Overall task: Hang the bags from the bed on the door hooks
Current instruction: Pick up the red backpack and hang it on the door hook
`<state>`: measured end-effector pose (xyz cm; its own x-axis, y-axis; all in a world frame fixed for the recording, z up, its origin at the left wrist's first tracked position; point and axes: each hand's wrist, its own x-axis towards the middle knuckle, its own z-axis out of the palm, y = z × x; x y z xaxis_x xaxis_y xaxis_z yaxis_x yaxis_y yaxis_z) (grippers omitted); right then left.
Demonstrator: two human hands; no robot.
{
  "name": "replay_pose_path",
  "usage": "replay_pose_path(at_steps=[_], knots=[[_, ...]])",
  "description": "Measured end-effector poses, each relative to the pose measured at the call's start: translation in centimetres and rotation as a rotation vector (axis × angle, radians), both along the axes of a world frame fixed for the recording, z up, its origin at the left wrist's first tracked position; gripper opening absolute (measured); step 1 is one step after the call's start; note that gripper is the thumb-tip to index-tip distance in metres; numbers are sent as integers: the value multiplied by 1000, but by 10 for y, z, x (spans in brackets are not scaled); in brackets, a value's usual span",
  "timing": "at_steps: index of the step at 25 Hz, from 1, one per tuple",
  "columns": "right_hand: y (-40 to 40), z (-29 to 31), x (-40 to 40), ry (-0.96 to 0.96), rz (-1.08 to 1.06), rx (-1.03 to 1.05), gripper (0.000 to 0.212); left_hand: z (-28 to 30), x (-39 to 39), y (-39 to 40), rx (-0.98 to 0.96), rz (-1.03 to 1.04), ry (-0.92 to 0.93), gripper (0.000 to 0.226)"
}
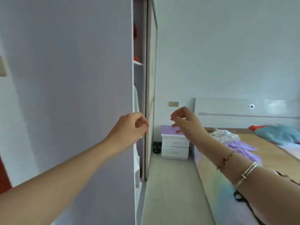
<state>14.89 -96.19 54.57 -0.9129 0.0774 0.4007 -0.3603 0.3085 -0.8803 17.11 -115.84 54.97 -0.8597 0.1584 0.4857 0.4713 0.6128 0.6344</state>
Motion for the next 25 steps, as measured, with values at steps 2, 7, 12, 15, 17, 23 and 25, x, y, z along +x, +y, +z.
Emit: replay_pose_path(at_steps=[2,7,12,15,17,23,25], knots=[[76,-21,-4,-58,-153,-29,12,-12,-28,73,-12,-129,-26,19],[245,-59,-11,-151,-445,-76,16,-45,-94,244,-5,-355,-77,17],[386,-87,-21,-225,-721,-42,18,-80,-163,401,-29,-576,-143,15],[460,-111,-19,-278,-868,-35,20,-99,-194,490,-72,-693,-193,18],[501,-129,-12,-319,-942,-44,19,-113,-205,538,-117,-747,-228,18],[639,-213,-10,-483,-1126,-124,14,-183,-226,690,-243,-871,-354,14],[681,-245,-22,-544,-1131,-157,14,-210,-237,733,-258,-883,-409,15]])
